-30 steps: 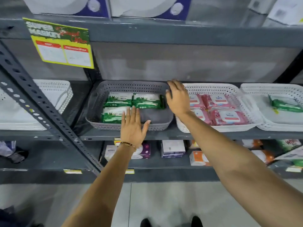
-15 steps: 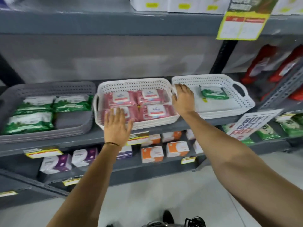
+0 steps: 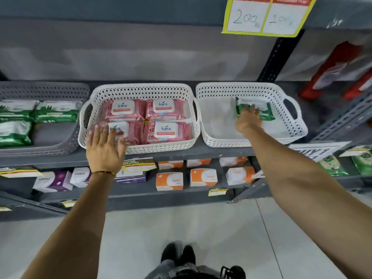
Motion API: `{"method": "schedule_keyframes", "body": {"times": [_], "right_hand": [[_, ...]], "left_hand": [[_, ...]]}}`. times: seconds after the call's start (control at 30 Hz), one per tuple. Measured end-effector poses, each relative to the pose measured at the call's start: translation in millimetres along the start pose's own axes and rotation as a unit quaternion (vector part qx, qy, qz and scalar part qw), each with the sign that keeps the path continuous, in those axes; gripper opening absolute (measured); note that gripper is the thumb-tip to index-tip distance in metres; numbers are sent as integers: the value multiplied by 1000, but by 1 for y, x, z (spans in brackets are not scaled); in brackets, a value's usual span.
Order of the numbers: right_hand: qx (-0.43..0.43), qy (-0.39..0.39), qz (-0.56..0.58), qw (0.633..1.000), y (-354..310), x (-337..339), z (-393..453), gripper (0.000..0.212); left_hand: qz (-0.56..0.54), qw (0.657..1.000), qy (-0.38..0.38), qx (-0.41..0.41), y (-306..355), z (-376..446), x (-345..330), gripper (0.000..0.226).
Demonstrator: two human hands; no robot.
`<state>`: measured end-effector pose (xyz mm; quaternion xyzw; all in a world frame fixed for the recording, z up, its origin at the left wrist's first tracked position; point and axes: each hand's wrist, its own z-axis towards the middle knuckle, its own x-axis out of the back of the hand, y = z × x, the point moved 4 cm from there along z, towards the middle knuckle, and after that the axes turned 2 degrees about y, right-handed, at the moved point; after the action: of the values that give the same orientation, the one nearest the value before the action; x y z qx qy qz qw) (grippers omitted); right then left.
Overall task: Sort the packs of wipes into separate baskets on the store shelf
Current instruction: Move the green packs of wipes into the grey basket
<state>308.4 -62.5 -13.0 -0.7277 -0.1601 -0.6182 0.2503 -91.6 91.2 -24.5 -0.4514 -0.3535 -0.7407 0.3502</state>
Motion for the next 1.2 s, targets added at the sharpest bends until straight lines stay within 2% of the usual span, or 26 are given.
{"method": "schedule_keyframes", "body": {"times": [0.13, 0.3, 0.37, 0.5, 0.63, 0.73, 0.8, 1.03, 1.2], "right_hand": [[-22, -7, -10, 1000, 10, -6, 13, 73], [-17, 85, -56, 995, 3, -4, 13, 50], [-9, 102, -84, 991, -1, 0, 12, 48], [-24, 76, -82, 993, 3, 3, 20, 70], [-14, -2, -63, 998, 13, -3, 35, 89], [-5, -56, -45, 997, 15, -3, 44, 84], [-3, -61, -53, 997, 16, 3, 48, 77], [14, -34, -130, 991, 20, 9, 46, 70], [14, 14, -100, 995, 20, 10, 38, 60]], "left_hand": [[-11, 1000, 14, 11, 2, 1, 1, 67], [-11, 999, 33, 18, 3, 0, 2, 59], [-13, 999, 40, 18, 4, 0, 2, 57], [-11, 999, 44, 17, 3, -1, 2, 57], [-6, 999, 42, 19, 2, 0, 1, 55], [-4, 999, 39, 18, 2, 0, 1, 54], [-4, 999, 37, 17, 2, 0, 0, 55], [-6, 999, 32, 11, 0, 0, -1, 54], [-11, 999, 30, 13, 0, 0, 0, 55]]}}
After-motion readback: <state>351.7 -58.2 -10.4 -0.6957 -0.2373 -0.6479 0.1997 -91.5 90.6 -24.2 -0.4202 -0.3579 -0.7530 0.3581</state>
